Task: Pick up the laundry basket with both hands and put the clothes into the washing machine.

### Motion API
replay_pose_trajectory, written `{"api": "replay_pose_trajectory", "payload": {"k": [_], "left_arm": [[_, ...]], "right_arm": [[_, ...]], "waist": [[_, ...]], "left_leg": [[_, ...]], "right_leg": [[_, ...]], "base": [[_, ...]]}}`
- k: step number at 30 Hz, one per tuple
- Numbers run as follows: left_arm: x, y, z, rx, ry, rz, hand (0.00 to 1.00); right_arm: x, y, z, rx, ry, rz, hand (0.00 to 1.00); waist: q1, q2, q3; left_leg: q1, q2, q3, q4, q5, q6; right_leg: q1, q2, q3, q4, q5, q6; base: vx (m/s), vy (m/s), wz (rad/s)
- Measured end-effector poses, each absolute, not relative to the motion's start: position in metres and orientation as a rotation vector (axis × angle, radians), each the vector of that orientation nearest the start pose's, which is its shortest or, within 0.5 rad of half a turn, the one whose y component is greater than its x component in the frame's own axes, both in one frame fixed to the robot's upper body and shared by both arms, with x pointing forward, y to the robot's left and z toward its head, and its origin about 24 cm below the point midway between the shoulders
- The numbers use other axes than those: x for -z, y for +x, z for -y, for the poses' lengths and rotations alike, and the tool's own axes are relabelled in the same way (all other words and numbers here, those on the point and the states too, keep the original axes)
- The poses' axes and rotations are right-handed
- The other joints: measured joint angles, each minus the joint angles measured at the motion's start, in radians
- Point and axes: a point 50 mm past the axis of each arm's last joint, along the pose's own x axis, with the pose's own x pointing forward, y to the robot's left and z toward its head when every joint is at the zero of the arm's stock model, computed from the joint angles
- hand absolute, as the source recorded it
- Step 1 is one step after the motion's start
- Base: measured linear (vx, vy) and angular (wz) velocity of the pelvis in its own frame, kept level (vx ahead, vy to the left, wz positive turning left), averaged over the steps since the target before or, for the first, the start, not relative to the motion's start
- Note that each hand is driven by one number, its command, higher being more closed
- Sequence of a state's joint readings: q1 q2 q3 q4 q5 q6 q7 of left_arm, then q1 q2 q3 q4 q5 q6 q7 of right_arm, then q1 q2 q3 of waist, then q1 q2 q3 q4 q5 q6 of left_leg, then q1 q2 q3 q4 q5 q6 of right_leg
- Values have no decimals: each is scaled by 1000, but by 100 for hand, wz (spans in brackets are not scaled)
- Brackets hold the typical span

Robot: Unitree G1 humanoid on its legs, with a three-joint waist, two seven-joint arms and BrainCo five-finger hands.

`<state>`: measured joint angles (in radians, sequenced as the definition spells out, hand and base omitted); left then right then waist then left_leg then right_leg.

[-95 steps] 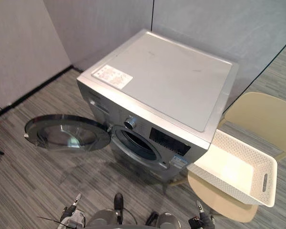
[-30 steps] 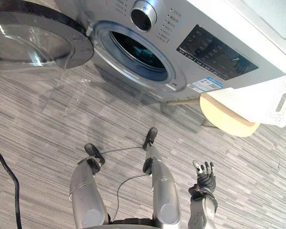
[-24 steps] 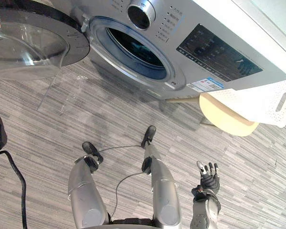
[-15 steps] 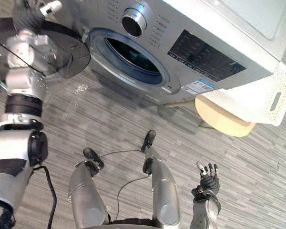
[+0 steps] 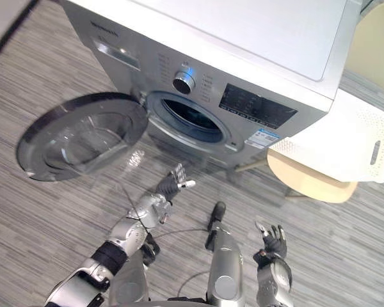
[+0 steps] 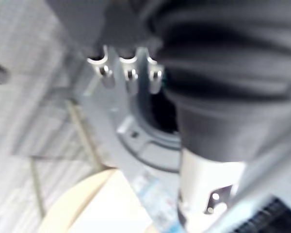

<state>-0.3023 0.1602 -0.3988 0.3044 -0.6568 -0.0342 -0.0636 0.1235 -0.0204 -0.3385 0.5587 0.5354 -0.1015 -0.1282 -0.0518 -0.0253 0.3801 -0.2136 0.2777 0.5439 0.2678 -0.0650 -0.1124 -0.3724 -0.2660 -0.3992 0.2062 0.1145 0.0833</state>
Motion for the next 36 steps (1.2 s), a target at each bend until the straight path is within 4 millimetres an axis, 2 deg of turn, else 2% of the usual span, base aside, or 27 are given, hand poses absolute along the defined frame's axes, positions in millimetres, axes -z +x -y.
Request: {"api": "replay_pose_trajectory", "payload": {"k": [1,2,3,4,5,8,10,14,16,18,21,24,26,29,30,31,32,34,36], "left_arm": [[-55,288,-89,412,-405,-29,0],[-61,286,-95,392,-420,10,0],[-69,283,-111,335,-447,69,0],[-70,277,-128,267,-470,102,0],[-70,274,-135,233,-479,115,0],[-75,257,-180,-8,-488,220,0],[-77,250,-200,-142,-486,263,0],[-83,232,-257,-478,-378,345,0],[-81,224,-278,-602,-332,348,0],[-67,213,-308,-751,-226,270,0],[-52,208,-334,-878,-199,179,0],[-33,211,-364,-977,-137,5,0],[-29,217,-378,-991,-118,-69,0],[-29,228,-397,-986,-172,-139,0],[-32,235,-401,-966,-208,-152,0],[-34,239,-403,-952,-226,-160,0],[-40,253,-401,-902,-244,-178,0],[-49,262,-401,-915,-225,-159,0],[-73,277,-402,-879,-207,-102,0]], "right_arm": [[102,145,243,716,504,-533,0],[106,141,244,724,499,-553,0],[111,132,243,736,498,-586,0],[115,127,242,740,495,-611,0],[116,125,242,739,494,-617,0],[118,120,241,708,480,-624,0],[119,117,242,711,478,-631,0],[125,111,239,690,483,-664,0],[128,107,239,696,490,-682,0],[132,101,241,714,496,-705,0],[134,97,243,722,487,-724,0],[134,94,249,724,466,-734,0],[133,95,251,723,460,-735,0],[131,98,253,710,446,-730,0],[129,103,254,694,433,-722,0],[128,107,255,686,430,-714,0],[122,116,255,662,424,-683,0],[116,123,255,645,424,-644,0],[107,129,257,636,420,-591,0]], "waist": [[-5,12,-13],[-6,19,-21],[-6,26,-46],[-7,35,-65],[-7,40,-72],[-5,59,-97],[-1,67,-121],[0,73,-149],[0,74,-154],[0,75,-180],[0,72,-190],[-2,58,-193],[-4,40,-182],[-14,-7,-155],[-18,-28,-130],[-18,-38,-117],[-17,-58,-87],[-17,-70,-59],[4,-71,-16]], "left_leg": [[17,-16,-12,-28,2,-3],[24,-21,-16,-38,2,-4],[34,-35,-20,-62,4,-11],[48,-44,-21,-82,8,-15],[57,-49,-22,-92,9,-16],[105,-65,-20,-122,20,-10],[113,-70,-17,-129,26,-4],[148,-73,-14,-130,26,-3],[159,-73,-12,-130,26,-4],[159,-70,0,-140,26,-4],[160,-68,11,-149,26,-4],[163,-63,30,-143,23,-7],[148,-44,34,-98,2,-10],[74,14,35,30,-47,-10],[39,38,35,81,-65,-8],[21,51,35,107,-75,-8],[-28,93,33,180,-103,-7],[-71,129,26,236,-123,-4],[-126,175,5,296,-142,-5]], "right_leg": [[23,-10,-13,-7,-2,3],[32,-13,-18,-13,-2,3],[45,-17,-25,-29,3,6],[63,-18,-32,-51,9,8],[74,-18,-35,-62,13,10],[125,-17,-42,-97,28,17],[134,-17,-42,-108,33,21],[182,-12,-42,-141,38,26],[196,-9,-42,-152,40,28],[196,3,-36,-181,55,27],[196,14,-29,-210,75,22],[194,25,-7,-235,97,15],[191,34,5,-243,104,13],[149,60,24,-241,119,-1],[126,69,34,-236,126,-2],[114,75,40,-233,132,-9],[83,93,49,-227,139,-12],[62,109,49,-226,144,-8],[36,126,38,-216,146,-6]], "base": [[-3,26,40],[6,35,31],[37,38,19],[52,44,15],[95,57,10],[104,53,3],[116,41,-1],[84,22,-2],[55,15,-5],[23,6,-13],[-20,-4,-14],[-70,-11,-21],[-95,-26,-24],[-134,-44,-24],[-163,-31,-26],[-227,-34,-35],[-199,-22,-29],[-172,-5,-20],[-133,2,-3]]}}
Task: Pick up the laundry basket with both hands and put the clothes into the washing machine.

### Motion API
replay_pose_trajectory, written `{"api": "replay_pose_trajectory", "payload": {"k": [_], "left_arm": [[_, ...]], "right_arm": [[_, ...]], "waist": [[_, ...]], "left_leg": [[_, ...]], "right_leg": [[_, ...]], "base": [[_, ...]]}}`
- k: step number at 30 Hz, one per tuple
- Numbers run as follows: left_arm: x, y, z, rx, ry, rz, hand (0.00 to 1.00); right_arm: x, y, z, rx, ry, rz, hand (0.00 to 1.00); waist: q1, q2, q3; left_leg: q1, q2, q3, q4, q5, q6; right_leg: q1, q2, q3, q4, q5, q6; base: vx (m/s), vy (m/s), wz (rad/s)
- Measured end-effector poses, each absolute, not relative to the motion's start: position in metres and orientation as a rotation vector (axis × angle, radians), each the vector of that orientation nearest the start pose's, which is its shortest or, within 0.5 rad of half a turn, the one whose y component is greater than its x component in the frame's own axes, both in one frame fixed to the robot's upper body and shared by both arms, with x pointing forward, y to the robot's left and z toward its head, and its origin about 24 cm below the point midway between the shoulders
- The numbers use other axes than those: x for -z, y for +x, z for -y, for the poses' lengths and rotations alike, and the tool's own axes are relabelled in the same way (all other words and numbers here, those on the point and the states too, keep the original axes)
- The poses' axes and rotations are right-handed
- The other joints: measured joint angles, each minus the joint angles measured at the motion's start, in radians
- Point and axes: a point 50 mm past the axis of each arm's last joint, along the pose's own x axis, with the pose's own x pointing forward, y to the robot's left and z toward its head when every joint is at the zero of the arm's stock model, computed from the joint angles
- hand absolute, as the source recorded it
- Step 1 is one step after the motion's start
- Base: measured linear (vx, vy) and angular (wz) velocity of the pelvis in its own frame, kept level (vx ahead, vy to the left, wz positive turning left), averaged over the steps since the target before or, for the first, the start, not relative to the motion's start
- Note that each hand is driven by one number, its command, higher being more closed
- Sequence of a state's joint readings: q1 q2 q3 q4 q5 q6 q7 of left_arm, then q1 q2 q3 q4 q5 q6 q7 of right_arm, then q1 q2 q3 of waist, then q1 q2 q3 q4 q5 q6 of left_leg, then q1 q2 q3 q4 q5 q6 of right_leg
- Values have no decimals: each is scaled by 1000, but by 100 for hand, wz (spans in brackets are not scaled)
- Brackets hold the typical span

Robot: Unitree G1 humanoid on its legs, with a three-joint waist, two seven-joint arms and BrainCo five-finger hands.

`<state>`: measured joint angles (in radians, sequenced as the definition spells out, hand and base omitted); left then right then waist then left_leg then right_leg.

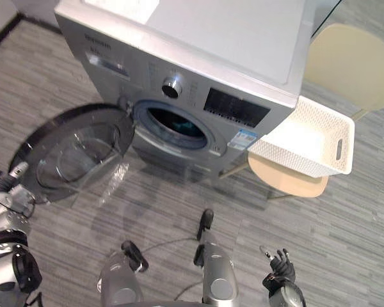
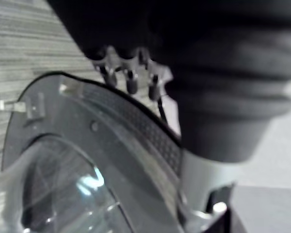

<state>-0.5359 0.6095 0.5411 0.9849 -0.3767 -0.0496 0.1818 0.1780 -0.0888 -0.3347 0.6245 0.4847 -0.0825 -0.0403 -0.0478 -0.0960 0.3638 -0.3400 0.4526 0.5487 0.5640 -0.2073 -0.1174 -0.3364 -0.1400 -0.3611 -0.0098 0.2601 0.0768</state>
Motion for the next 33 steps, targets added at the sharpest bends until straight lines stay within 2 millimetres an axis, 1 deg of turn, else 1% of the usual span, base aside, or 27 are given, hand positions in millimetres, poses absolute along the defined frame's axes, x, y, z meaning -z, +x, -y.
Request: {"api": "replay_pose_trajectory", "payload": {"k": [3,4,5,6,8,9,10,11,12,13,14,15,16,18,19,20,22,23,24,26,27,28,29,30,31,32,33], "left_arm": [[-89,288,-398,-866,-183,-40,0],[-89,290,-394,-861,-174,-32,0],[-83,293,-387,-858,-189,-31,0],[-78,294,-382,-854,-199,-37,0],[-54,293,-361,-825,-241,-67,0],[-47,292,-356,-822,-252,-79,0],[-31,285,-346,-813,-246,-115,0],[-15,277,-333,-778,-200,-148,0],[-4,271,-322,-743,-177,-167,0],[9,266,-307,-692,-167,-200,0],[15,264,-300,-665,-156,-221,0],[27,258,-286,-616,-138,-260,0],[31,256,-280,-586,-123,-278,0],[49,248,-252,-434,-69,-357,0],[56,246,-243,-370,-57,-399,0],[78,236,-218,-243,-32,-529,0],[91,227,-191,-130,-39,-600,0],[97,224,-175,-61,-46,-633,0],[105,217,-153,43,-48,-694,0],[111,210,-131,113,-72,-735,0],[110,212,-119,142,-90,-736,0],[104,220,-112,156,-100,-711,0],[100,226,-111,156,-98,-694,0],[91,240,-109,148,-102,-652,0],[79,257,-114,107,-121,-604,0],[72,266,-115,90,-139,-574,0],[53,285,-120,37,-199,-492,0]], "right_arm": [[99,137,252,627,451,-533,0],[97,139,250,623,457,-518,0],[96,141,248,623,465,-509,0],[96,141,246,622,469,-507,0],[96,145,238,591,469,-514,0],[97,146,236,587,473,-516,0],[96,149,232,585,485,-513,0],[96,152,229,584,495,-511,0],[96,154,226,581,501,-510,0],[97,157,223,566,499,-515,0],[97,159,221,553,496,-521,0],[101,161,215,533,497,-541,0],[103,162,212,523,496,-556,0],[112,162,200,485,492,-623,0],[115,161,197,476,491,-638,0],[119,160,192,459,488,-669,0],[122,159,186,444,484,-694,0],[123,159,186,447,484,-704,0],[127,154,185,462,482,-729,0],[127,153,186,470,478,-733,0],[128,152,187,477,474,-738,0],[129,150,189,485,471,-743,0],[130,150,190,489,469,-745,0],[130,149,191,493,465,-745,0],[130,148,196,508,459,-743,0],[130,146,200,522,455,-742,0],[129,144,209,555,448,-736,0]], "waist": [[12,-6,6],[18,-8,7],[32,-9,7],[38,-9,7],[60,-9,7],[65,-9,7],[65,-8,7],[66,-6,6],[68,-2,4],[68,3,4],[68,6,3],[68,12,1],[68,14,0],[64,19,-4],[60,16,-3],[50,10,-8],[40,-6,-19],[32,-9,-22],[14,-34,-37],[-2,-38,-46],[-16,-39,-61],[-29,-30,-75],[-34,-24,-81],[-50,-7,-90],[-61,13,-101],[-68,25,-107],[-84,51,-122]], "left_leg": [[-61,25,-29,34,-5,1],[-67,28,-32,37,-5,2],[-66,29,-31,39,-7,5],[-65,29,-31,39,-7,6],[-60,27,-29,39,-7,6],[-58,24,-29,38,-7,7],[-45,15,-27,32,-7,8],[-27,4,-26,27,-7,10],[-11,-7,-22,18,-8,12],[7,-32,-22,2,-11,13],[15,-42,-23,-5,-12,14],[29,-60,-23,-14,-13,17],[34,-71,-25,-19,-14,18],[61,-125,-23,-54,-15,22],[66,-137,-23,-62,-15,23],[76,-160,-21,-79,-15,23],[84,-175,-8,-115,-14,23],[93,-175,5,-137,-3,23],[109,-191,13,-145,5,12],[140,-190,31,-156,8,8],[159,-190,46,-183,16,3],[177,-191,67,-204,26,6],[187,-192,80,-213,30,6],[212,-190,103,-229,37,4],[247,-191,138,-253,44,-6],[259,-191,152,-263,45,-7],[283,-192,183,-287,49,-14]], "right_leg": [[-29,7,-25,7,0,0],[-30,8,-28,8,0,0],[-30,8,-28,9,0,0],[-29,7,-28,9,0,0],[-26,4,-30,12,0,0],[-24,1,-30,15,-1,-1],[-17,-5,-29,22,-1,-1],[-4,-15,-27,27,-3,-3],[7,-21,-27,29,-3,-3],[22,-38,-28,31,-4,-1],[28,-46,-28,32,-5,0],[39,-61,-28,34,-5,3],[43,-70,-28,35,-7,4],[58,-112,-29,30,-3,16],[63,-120,-28,27,-3,16],[73,-134,-24,10,-4,42],[73,-140,-25,-8,-19,63],[73,-139,-30,-1,-13,55],[79,-146,-19,3,3,34],[95,-136,-10,-4,2,25],[99,-130,3,-20,3,23],[98,-121,15,-31,9,15],[96,-115,25,-34,10,15],[96,-101,45,-37,11,16],[95,-89,70,-41,11,16],[94,-83,83,-43,10,15],[86,-71,104,-45,10,15]], "base": [[-54,9,10],[-5,13,8],[0,0,0],[0,0,0],[32,33,2],[53,50,6],[57,56,9],[55,73,13],[38,62,20],[20,77,22],[13,72,24],[-15,85,16],[-30,89,21],[-48,97,23],[-49,88,18],[-30,77,4],[-2,60,-8],[78,53,-4],[95,43,-2],[106,33,-20],[193,8,-43],[203,2,-42],[219,-5,-55],[188,1,-67],[187,-4,-71],[184,-8,-76],[166,-7,-76]]}}
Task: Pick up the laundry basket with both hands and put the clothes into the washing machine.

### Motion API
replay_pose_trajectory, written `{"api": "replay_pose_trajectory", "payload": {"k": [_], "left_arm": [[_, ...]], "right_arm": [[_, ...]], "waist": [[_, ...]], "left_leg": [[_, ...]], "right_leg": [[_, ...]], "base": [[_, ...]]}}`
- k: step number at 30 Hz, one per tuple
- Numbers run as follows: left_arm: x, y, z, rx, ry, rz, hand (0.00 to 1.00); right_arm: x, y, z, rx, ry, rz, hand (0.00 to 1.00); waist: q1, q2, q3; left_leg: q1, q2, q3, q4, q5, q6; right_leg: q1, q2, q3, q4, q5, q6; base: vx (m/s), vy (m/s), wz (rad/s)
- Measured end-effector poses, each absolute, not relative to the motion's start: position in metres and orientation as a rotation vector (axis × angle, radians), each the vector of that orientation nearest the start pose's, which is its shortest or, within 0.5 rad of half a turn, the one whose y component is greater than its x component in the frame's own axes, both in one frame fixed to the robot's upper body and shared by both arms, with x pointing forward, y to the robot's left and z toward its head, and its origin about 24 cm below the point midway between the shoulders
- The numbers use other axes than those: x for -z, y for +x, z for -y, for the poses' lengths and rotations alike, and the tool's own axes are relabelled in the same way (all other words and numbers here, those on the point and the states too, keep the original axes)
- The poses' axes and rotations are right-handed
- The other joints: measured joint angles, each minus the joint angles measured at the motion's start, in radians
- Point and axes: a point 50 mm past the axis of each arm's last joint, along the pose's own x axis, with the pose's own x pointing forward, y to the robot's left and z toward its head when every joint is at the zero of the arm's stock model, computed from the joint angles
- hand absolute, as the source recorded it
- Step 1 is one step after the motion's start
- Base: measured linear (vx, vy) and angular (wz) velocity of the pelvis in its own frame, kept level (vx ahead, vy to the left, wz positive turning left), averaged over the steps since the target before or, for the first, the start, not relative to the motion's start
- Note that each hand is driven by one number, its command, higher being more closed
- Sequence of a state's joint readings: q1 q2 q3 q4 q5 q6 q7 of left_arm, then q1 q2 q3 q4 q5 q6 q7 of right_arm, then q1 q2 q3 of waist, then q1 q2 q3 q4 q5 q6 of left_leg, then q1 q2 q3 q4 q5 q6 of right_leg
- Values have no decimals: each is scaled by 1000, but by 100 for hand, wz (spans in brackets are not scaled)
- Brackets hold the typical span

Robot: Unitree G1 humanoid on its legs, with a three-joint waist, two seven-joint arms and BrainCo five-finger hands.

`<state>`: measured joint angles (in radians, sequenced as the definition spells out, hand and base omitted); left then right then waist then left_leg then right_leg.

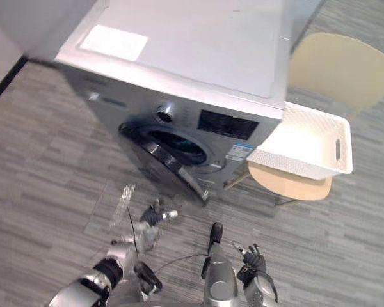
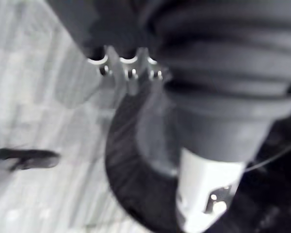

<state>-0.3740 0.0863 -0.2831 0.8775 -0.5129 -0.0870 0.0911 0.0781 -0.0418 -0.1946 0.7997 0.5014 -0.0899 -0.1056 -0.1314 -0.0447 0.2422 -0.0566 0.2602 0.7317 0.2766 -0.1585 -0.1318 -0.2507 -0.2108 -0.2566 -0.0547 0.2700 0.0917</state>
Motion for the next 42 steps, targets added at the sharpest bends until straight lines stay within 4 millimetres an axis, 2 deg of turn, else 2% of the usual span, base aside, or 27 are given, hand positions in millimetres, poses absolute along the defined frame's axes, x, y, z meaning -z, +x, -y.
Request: {"api": "replay_pose_trajectory", "payload": {"k": [1,2,3,4,5,7,8,11,13,15,17,18,19,22,23,25,26,27,28,30,33,35,38,40,41,42], "left_arm": [[31,304,-127,-9,-263,-403,0],[21,314,-133,-37,-288,-364,0],[3,330,-146,-106,-334,-310,0],[2,332,-156,-168,-367,-318,0],[12,327,-174,-271,-421,-367,0],[6,330,-189,-360,-505,-340,0],[0,332,-198,-397,-533,-316,0],[-6,327,-198,-449,-654,-254,0],[-9,321,-203,-458,-666,-204,0],[-16,313,-209,-459,-673,-95,0],[-17,308,-205,-440,-681,-62,0],[43,256,-193,-473,-673,-239,0],[63,236,-193,-500,-660,-324,0],[99,195,-197,-558,-610,-498,0],[108,184,-197,-568,-601,-545,0],[142,134,-193,-612,-565,-765,0],[159,97,-189,-652,-555,-912,0],[163,83,-187,-662,-547,-968,0],[170,54,-189,-708,-543,-1059,0],[173,22,-197,-768,-521,-1144,0],[175,-2,-194,-748,-480,-1241,0],[175,-3,-194,-735,-481,-1242,0],[175,1,-193,-714,-471,-1236,0],[174,11,-195,-723,-473,-1197,0],[173,19,-194,-738,-485,-1163,0],[173,22,-192,-769,-519,-1147,0]], "right_arm": [[128,143,218,580,439,-727,0],[127,142,221,591,440,-721,0],[126,140,225,609,439,-713,0],[126,139,228,614,435,-712,0],[126,135,232,641,441,-706,0],[127,126,237,678,449,-711,0],[129,121,238,695,454,-717,0],[134,104,231,720,475,-748,0],[137,100,226,720,483,-763,0],[139,92,223,728,490,-786,0],[141,84,226,758,493,-797,0],[146,65,240,825,477,-848,0],[147,64,240,824,476,-852,0],[148,69,239,805,484,-854,0],[149,69,239,806,484,-861,0],[152,67,239,826,496,-880,0],[153,66,238,827,498,-896,0],[154,66,238,829,500,-902,0],[156,65,236,829,503,-916,0],[158,66,233,818,502,-937,0],[158,73,231,794,495,-947,0],[159,75,229,784,497,-954,0],[156,93,222,713,478,-939,0],[155,105,212,633,446,-940,0],[154,109,212,602,416,-938,0],[153,113,212,579,393,-936,0]], "waist": [[-15,19,-7],[-24,26,-11],[-36,32,-14],[-44,36,-16],[-53,41,-18],[-60,41,-18],[-73,41,-18],[-71,40,-19],[-70,40,-19],[-59,42,-20],[-44,49,-28],[-41,88,-87],[-37,97,-100],[9,106,-117],[9,109,-119],[13,115,-127],[19,115,-130],[29,115,-132],[50,113,-136],[73,109,-140],[80,107,-145],[89,105,-146],[92,104,-144],[93,111,-144],[95,131,-139],[95,142,-137]], "left_leg": [[25,-2,29,-20,3,-6],[38,-3,44,-32,6,-10],[68,-7,74,-54,12,-20],[82,-9,83,-66,14,-24],[109,-17,107,-87,21,-36],[125,-25,126,-105,22,-36],[130,-25,128,-105,22,-36],[145,-16,135,-102,21,-36],[147,-13,132,-102,20,-36],[152,-3,120,-99,20,-36],[150,4,102,-101,20,-37],[164,-2,21,-137,31,-39],[165,-4,7,-139,31,-39],[171,-29,-21,-167,48,-34],[176,-35,-34,-178,53,-31],[195,-49,-79,-196,58,-27],[209,-54,-102,-201,58,-27],[214,-55,-106,-203,58,-27],[223,-58,-116,-208,58,-27],[229,-65,-156,-209,61,-22],[230,-69,-212,-205,67,-13],[227,-66,-239,-199,72,-8],[201,-20,-252,-154,70,-11],[167,51,-255,-87,45,-24],[145,104,-255,-50,26,-16],[135,142,-259,-31,23,-12]], "right_leg": [[-6,11,24,-1,0,0],[-9,18,37,0,0,0],[-11,30,60,0,0,0],[-12,36,73,0,0,0],[-14,44,98,0,0,0],[-21,52,121,0,0,0],[-19,52,122,2,0,0],[-18,51,123,27,-15,-9],[-17,51,121,32,-21,-10],[-1,50,109,30,-30,-12],[17,50,90,29,-39,-11],[105,39,7,-19,-42,-11],[122,36,-10,-31,-38,-6],[144,21,-37,-43,-30,5],[155,14,-50,-43,-32,6],[201,5,-97,-44,-44,21],[226,0,-120,-45,-48,25],[234,-1,-128,-45,-48,25],[248,-5,-139,-45,-48,26],[284,-18,-177,-45,-59,40],[334,-29,-228,-44,-67,44],[353,-30,-254,-44,-74,41],[341,-16,-262,10,-114,18],[321,28,-265,43,-147,2],[314,66,-263,62,-156,-9],[275,78,-249,173,-216,-23]], "base": [[156,-8,-75],[130,-7,-77],[85,-11,-62],[89,-19,-77],[59,-29,-65],[21,-27,-41],[-36,-25,-13],[-67,-37,-3],[-83,-42,5],[-109,-71,13],[-69,-68,57],[3,-19,101],[27,-6,101],[32,12,29],[32,35,56],[55,39,66],[69,43,49],[47,45,38],[19,19,29],[4,7,49],[-23,-9,60],[-51,-22,47],[-78,-49,12],[-124,-134,-9],[-97,-177,-17],[-88,-226,-5]]}}
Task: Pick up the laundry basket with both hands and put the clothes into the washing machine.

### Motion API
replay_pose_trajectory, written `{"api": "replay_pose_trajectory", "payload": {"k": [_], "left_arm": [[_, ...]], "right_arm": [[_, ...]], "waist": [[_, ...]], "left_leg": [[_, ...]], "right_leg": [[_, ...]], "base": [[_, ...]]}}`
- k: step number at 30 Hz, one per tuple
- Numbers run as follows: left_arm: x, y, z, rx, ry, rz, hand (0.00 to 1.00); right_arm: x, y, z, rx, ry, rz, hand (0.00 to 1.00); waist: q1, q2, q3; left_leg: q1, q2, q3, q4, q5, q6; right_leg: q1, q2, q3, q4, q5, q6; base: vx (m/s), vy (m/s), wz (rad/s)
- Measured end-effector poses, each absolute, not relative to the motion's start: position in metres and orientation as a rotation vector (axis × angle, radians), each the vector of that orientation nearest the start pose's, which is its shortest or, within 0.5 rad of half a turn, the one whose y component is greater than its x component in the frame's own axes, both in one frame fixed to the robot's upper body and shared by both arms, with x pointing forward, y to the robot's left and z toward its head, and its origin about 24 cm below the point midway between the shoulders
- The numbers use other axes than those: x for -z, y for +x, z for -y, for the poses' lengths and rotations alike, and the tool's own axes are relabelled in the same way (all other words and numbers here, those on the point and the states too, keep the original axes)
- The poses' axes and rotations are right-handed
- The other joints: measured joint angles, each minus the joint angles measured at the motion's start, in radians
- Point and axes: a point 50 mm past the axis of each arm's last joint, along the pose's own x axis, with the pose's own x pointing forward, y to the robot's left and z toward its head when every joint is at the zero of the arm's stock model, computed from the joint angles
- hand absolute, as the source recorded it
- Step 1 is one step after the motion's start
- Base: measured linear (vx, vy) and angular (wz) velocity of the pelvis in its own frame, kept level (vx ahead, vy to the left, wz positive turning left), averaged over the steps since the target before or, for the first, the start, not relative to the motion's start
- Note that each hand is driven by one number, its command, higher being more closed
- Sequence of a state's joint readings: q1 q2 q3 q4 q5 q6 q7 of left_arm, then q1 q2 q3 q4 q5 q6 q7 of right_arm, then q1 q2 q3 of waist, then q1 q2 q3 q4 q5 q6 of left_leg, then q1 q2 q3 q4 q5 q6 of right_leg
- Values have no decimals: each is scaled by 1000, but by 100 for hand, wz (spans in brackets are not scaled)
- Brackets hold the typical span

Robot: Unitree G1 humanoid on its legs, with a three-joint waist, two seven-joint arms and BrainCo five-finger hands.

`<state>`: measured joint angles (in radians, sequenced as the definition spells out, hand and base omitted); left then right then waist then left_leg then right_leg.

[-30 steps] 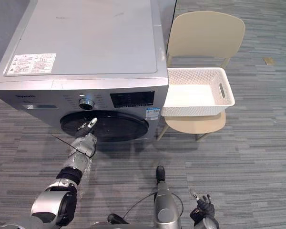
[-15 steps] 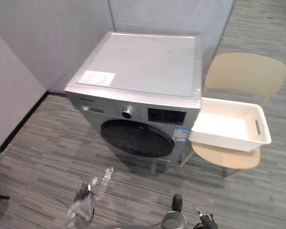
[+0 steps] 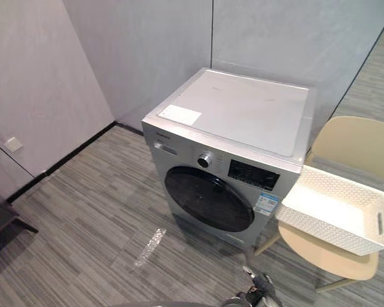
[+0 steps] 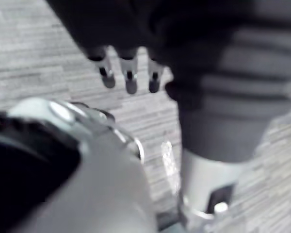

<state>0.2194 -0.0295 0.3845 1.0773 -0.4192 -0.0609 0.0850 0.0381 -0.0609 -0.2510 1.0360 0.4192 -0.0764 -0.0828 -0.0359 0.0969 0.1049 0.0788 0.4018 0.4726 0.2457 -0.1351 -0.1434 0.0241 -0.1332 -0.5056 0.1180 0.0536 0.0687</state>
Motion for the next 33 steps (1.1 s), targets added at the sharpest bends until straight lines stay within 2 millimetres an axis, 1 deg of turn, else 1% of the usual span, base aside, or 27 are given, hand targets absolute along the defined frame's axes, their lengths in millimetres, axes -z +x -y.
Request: {"api": "replay_pose_trajectory", "payload": {"k": [1,2,3,4,5,6,7,8,9,11,12,13,14,15,17,19,20,21,24,26,27,28,29,30,31,32,33], "left_arm": [[171,29,-194,-807,-557,-1104,0],[169,34,-199,-821,-565,-1072,0],[169,38,-199,-823,-576,-1059,0],[168,46,-200,-813,-576,-1034,0],[166,55,-197,-780,-571,-1015,0],[166,57,-194,-769,-573,-1009,0],[167,58,-190,-765,-582,-1011,0],[168,53,-189,-769,-582,-1026,0],[168,50,-189,-773,-579,-1038,0],[171,40,-188,-790,-584,-1079,0],[173,30,-188,-802,-580,-1110,0],[173,29,-188,-805,-582,-1116,0],[174,24,-186,-819,-590,-1136,0],[174,22,-186,-821,-589,-1150,0],[174,24,-188,-809,-572,-1148,0],[174,26,-190,-806,-567,-1142,0],[173,26,-193,-808,-559,-1140,0],[173,26,-193,-807,-557,-1140,0],[172,29,-198,-789,-527,-1128,0],[171,32,-202,-770,-495,-1112,0],[171,34,-201,-765,-495,-1109,0],[170,35,-202,-751,-482,-1108,0],[170,35,-204,-750,-472,-1102,0],[169,36,-205,-749,-468,-1099,0],[169,38,-207,-745,-464,-1088,0],[168,39,-207,-734,-454,-1086,0],[167,41,-208,-733,-451,-1075,0]], "right_arm": [[153,113,213,563,370,-939,0],[152,112,217,563,353,-941,0],[152,110,219,567,345,-946,0],[154,106,222,581,335,-963,0],[152,109,230,593,313,-955,0],[150,112,234,598,302,-945,0],[147,119,239,597,292,-925,0],[146,123,238,592,295,-921,0],[147,121,237,592,299,-926,0],[151,118,227,600,334,-948,0],[153,116,225,624,364,-952,0],[153,116,225,627,367,-953,0],[153,116,225,644,385,-953,0],[154,112,225,666,402,-955,0],[155,109,225,681,417,-959,0],[158,103,221,688,432,-975,0],[158,102,218,682,437,-980,0],[159,103,217,675,436,-981,0],[161,97,214,683,448,-994,0],[163,85,213,692,449,-1028,0],[164,83,214,694,445,-1033,0],[164,83,215,693,437,-1034,0],[163,84,217,693,433,-1026,0],[163,85,217,693,433,-1025,0],[163,85,217,692,434,-1019,0],[162,84,218,692,434,-1015,0],[163,82,215,694,443,-1022,0]], "waist": [[-2,-13,1],[2,-17,10],[3,-22,12],[6,-44,26],[15,-48,32],[24,-39,38],[31,-13,52],[39,-3,58],[46,-3,58],[55,-7,58],[56,-7,58],[57,-7,58],[57,-8,58],[53,-8,57],[52,-12,55],[56,-27,44],[55,-40,40],[55,-45,36],[51,-69,30],[51,-95,23],[52,-101,24],[52,-101,21],[52,-114,21],[51,-119,22],[49,-125,26],[48,-110,27],[51,-105,26]], "left_leg": [[-10,15,-10,24,3,36],[-21,21,-31,65,17,90],[-43,22,-35,97,47,129],[-86,14,-41,148,142,180],[-141,-15,-61,248,160,153],[-166,-40,-64,298,152,139],[-194,-98,-57,346,146,129],[-204,-139,-24,343,136,116],[-204,-148,-6,325,136,116],[-187,-182,14,210,137,115],[-141,-203,28,102,127,117],[-133,-210,27,81,125,120],[-99,-234,16,-12,122,125],[-56,-253,-9,-118,122,125],[-23,-264,-38,-183,122,124],[-10,-276,-58,-211,124,122],[0,-285,-65,-221,124,122],[6,-292,-70,-230,124,122],[33,-338,-122,-258,122,125],[66,-396,-190,-304,111,141],[70,-406,-208,-309,108,145],[77,-423,-241,-302,105,149],[78,-439,-284,-281,95,165],[77,-444,-308,-267,88,175],[77,-448,-358,-237,69,195],[78,-438,-404,-209,55,205],[72,-428,-445,-182,44,210]], "right_leg": [[-27,-2,15,124,-100,-9],[-27,-9,11,145,-143,-18],[-19,-12,-2,137,-151,-14],[10,-25,-28,99,-148,-8],[26,-37,-42,63,-140,5],[25,-43,-42,52,-136,10],[27,-45,-44,26,-127,24],[29,-42,-50,8,-124,28],[30,-39,-56,-2,-122,32],[42,-20,-83,-38,-113,39],[50,-7,-101,-57,-108,36],[51,-4,-104,-59,-106,34],[55,7,-120,-69,-97,26],[63,16,-147,-69,-90,5],[77,23,-175,-69,-85,-11],[88,18,-192,-69,-81,-20],[95,8,-205,-57,-86,-24],[94,-2,-208,-41,-96,-22],[91,-97,-249,122,-182,6],[85,-201,-269,301,-246,34],[72,-230,-254,362,-247,35],[38,-282,-194,488,-235,18],[-2,-315,-99,599,-201,-35],[-25,-321,-40,650,-171,-59],[-78,-311,89,738,-72,-39],[-111,-273,186,792,-32,3],[-140,-218,257,825,-105,17]], "base": [[-47,-154,12],[-72,-187,28],[-94,-200,50],[-101,-305,65],[-75,-263,52],[-48,-199,21],[-42,-108,-1],[1,-105,1],[37,-75,11],[56,-114,34],[57,-92,34],[95,-40,30],[93,10,41],[116,17,44],[130,18,48],[100,13,36],[64,38,19],[94,78,37],[47,75,53],[59,54,88],[104,62,94],[158,82,92],[162,81,98],[173,47,116],[118,11,120],[191,-15,133],[172,-46,129]]}}
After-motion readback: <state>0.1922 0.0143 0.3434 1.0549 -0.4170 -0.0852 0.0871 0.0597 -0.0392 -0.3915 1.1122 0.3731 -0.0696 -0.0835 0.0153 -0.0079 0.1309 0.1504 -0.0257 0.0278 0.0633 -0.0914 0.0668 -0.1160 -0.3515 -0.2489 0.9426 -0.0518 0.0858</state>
